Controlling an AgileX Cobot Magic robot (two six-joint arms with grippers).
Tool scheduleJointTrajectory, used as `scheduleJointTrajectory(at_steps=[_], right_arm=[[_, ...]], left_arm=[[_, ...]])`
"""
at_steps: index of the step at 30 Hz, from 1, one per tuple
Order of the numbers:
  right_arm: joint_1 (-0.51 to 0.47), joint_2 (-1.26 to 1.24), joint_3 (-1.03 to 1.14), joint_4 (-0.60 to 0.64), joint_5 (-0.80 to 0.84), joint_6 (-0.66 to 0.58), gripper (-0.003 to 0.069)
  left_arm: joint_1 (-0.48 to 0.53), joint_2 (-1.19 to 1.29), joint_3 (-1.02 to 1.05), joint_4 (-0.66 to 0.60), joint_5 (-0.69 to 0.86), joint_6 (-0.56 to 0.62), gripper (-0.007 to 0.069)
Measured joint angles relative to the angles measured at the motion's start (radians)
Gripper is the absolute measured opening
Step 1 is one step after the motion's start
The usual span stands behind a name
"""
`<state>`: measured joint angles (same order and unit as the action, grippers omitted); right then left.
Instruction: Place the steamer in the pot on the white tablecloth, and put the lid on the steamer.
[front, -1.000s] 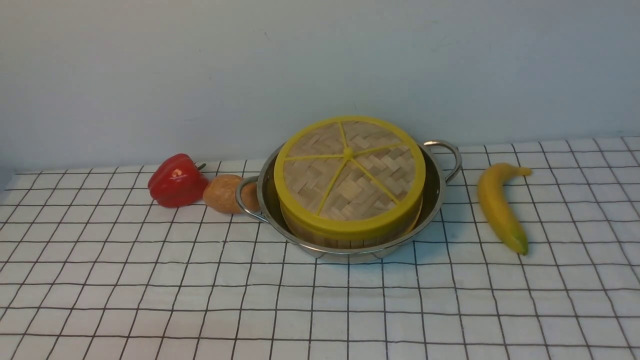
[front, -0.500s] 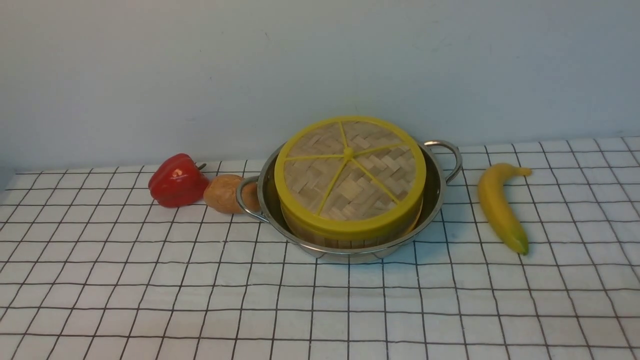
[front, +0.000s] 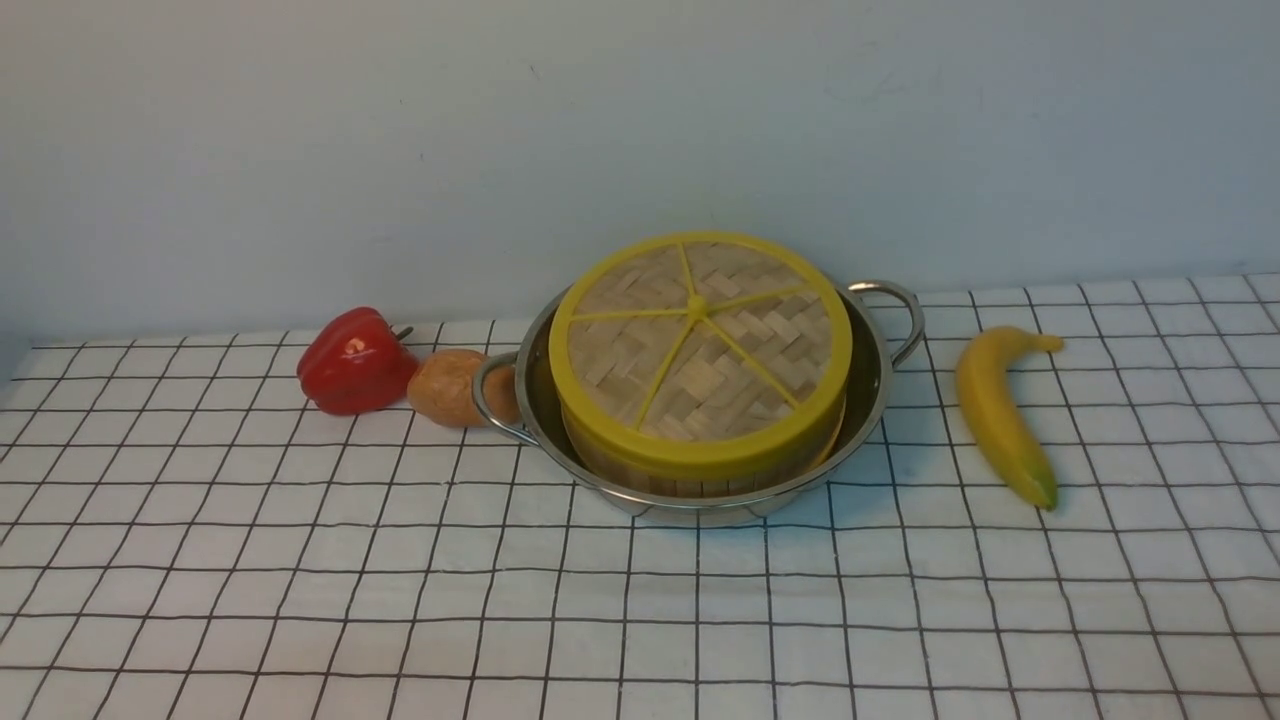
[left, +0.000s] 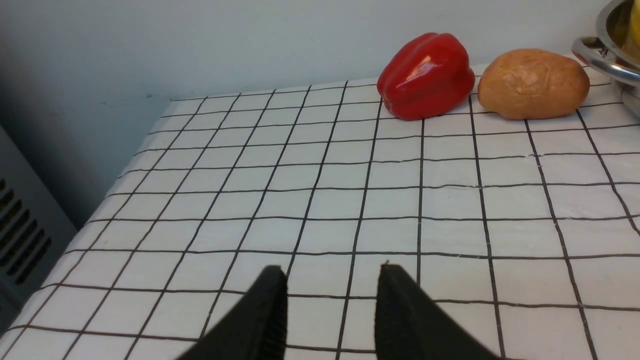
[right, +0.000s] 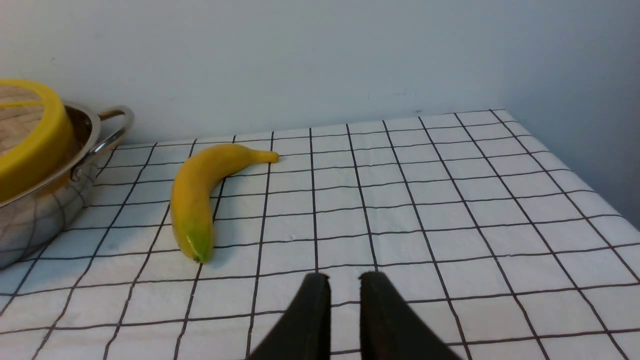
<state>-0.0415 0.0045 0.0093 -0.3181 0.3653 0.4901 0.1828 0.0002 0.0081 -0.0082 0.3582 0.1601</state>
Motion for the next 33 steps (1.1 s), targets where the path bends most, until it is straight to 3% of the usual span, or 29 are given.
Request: scheduleJointTrajectory(at_steps=[7, 8, 10, 13, 16, 23, 33], right_arm=[[0.0, 0.0, 0.0, 0.073, -0.008, -0.059, 0.0143], [0.0, 0.0, 0.0, 0.116, -0.01, -0.108, 0.0146], [0.0, 0.0, 0.0, 0.302, -0.018, -0.334, 0.0153], [0.0, 0.0, 0.0, 0.424, -0.018, -0.513, 0.016], [0.0, 0.0, 0.0, 0.464, -0.017, -0.589, 0.0166], [0.0, 0.0, 0.0, 0.56, -0.021, -0.622, 0.019], [0.0, 0.0, 0.0, 0.575, -0.022, -0.625, 0.0212]], left_arm=[[0.0, 0.0, 0.0, 0.0, 0.0, 0.0, 0.0243], [0.0, 0.0, 0.0, 0.0, 0.0, 0.0, 0.0243], [0.0, 0.0, 0.0, 0.0, 0.0, 0.0, 0.0243], [0.0, 0.0, 0.0, 0.0, 0.0, 0.0, 0.0243], [0.0, 0.0, 0.0, 0.0, 0.0, 0.0, 0.0243], [0.0, 0.0, 0.0, 0.0, -0.001, 0.0, 0.0243], [0.0, 0.0, 0.0, 0.0, -0.001, 0.0, 0.0243]])
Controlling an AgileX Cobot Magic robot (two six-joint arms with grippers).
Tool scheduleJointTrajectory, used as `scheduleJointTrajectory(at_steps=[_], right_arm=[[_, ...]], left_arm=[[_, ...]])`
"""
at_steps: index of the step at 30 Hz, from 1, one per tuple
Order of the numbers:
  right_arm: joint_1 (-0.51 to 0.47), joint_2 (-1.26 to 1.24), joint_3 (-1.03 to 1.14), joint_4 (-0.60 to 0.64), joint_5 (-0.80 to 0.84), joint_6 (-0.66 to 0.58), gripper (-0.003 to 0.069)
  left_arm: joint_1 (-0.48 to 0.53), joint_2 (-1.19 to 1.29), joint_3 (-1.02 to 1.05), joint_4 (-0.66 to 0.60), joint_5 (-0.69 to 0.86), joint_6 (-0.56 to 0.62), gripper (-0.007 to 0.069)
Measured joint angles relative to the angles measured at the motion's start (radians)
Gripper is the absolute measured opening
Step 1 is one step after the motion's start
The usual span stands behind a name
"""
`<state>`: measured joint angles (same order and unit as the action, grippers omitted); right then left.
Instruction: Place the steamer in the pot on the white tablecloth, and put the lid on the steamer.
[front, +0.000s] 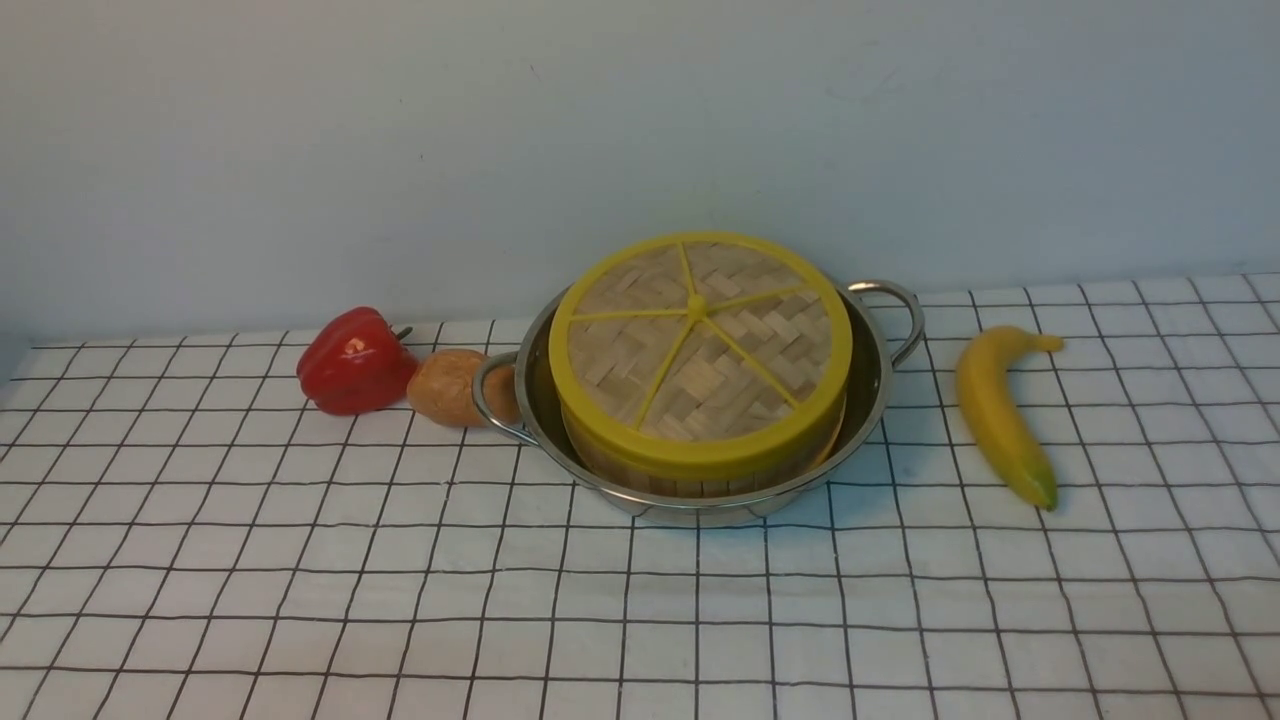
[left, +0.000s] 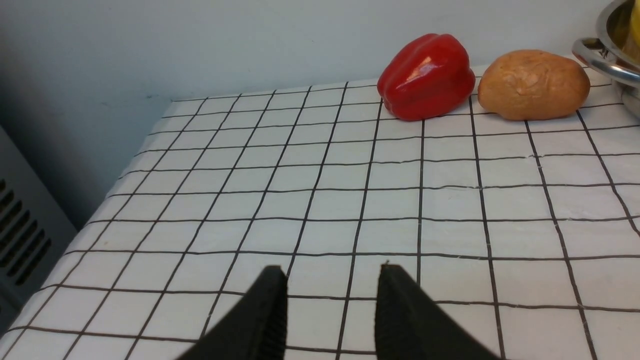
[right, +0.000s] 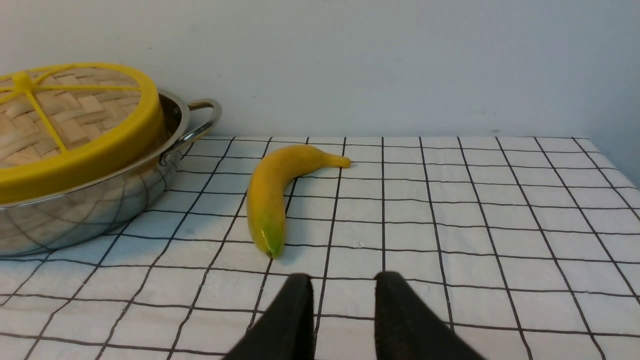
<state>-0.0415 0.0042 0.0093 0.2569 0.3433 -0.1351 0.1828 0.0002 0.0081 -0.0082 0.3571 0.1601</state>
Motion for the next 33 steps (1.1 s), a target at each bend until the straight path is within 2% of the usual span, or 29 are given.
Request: scheduleJointTrajectory(at_steps=[13, 24, 33], right_arm=[[0.0, 0.0, 0.0, 0.0, 0.0, 0.0, 0.0239], [0.0, 0.0, 0.0, 0.0, 0.0, 0.0, 0.024], [0.0, 0.0, 0.0, 0.0, 0.0, 0.0, 0.024]], left_arm=[[-0.005, 0.0, 0.0, 0.0, -0.009, 0.0, 0.0243], [-0.093, 0.0, 0.0, 0.0, -0.012, 0.0, 0.0243], [-0.099, 0.0, 0.0, 0.0, -0.014, 0.0, 0.0243]])
